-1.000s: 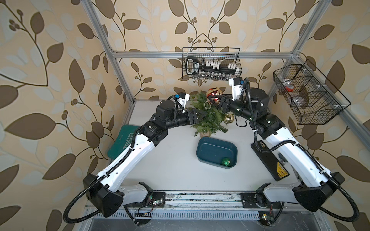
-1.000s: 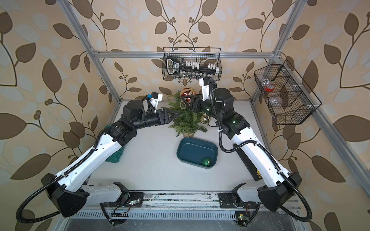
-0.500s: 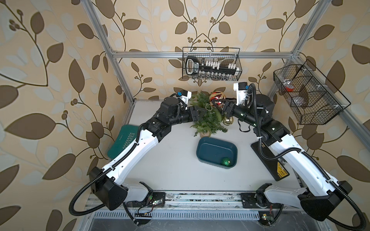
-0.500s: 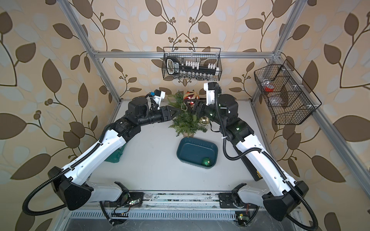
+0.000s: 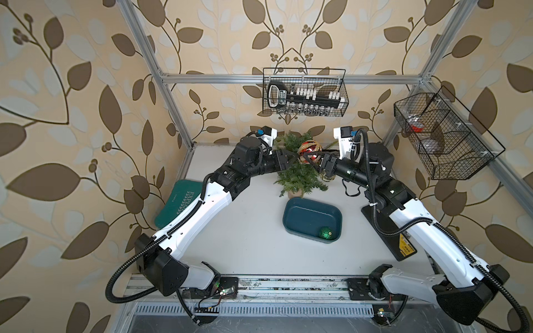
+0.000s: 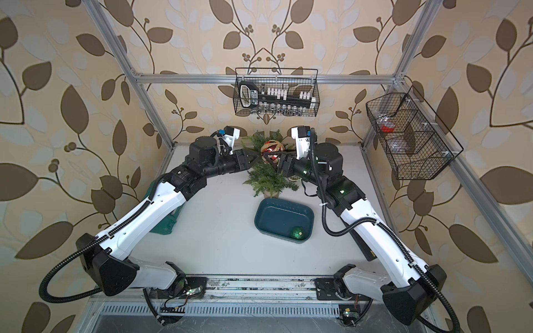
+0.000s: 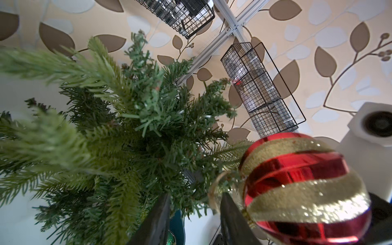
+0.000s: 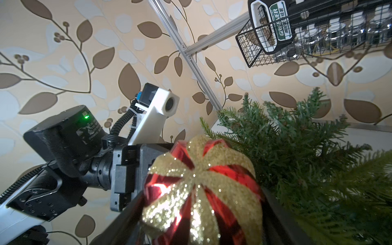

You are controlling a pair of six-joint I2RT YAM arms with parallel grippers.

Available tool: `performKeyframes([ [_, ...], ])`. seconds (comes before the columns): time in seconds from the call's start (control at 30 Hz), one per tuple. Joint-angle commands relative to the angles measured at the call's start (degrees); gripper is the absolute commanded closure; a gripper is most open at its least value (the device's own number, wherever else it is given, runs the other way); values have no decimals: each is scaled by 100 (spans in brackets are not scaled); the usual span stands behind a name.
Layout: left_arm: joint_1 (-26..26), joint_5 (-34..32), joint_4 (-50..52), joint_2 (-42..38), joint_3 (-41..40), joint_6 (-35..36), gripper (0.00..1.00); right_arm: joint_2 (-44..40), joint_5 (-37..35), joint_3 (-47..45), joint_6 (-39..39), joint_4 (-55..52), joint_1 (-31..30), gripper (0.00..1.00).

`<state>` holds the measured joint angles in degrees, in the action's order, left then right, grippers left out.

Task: Decorate the small christmas tree with ornaments
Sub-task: Hang an ornament on the christmas tree.

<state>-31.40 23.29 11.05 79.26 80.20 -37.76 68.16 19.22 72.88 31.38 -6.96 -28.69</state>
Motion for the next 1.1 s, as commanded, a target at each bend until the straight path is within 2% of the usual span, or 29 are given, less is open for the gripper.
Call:
performKeyframes([
  [0.0, 61, -145, -85, -25, 263, 193, 61, -145, 323, -96, 76, 248, 8, 32],
  [0.23, 73, -184, -37, -35, 285, 246, 61, -226, 646, -217, 63, 266, -18, 24],
  [0.5, 93, -123, -68, 13, 300, 243, 61, -237, 758, -255, 36, 231, -31, 22],
  [0.57, 96, -88, -68, 36, 328, 234, 61, -220, 767, -240, 2, 175, -25, 19],
  [1.07, 121, -140, -15, -103, 207, 234, 59, -351, 775, -231, -113, 67, -36, 20],
])
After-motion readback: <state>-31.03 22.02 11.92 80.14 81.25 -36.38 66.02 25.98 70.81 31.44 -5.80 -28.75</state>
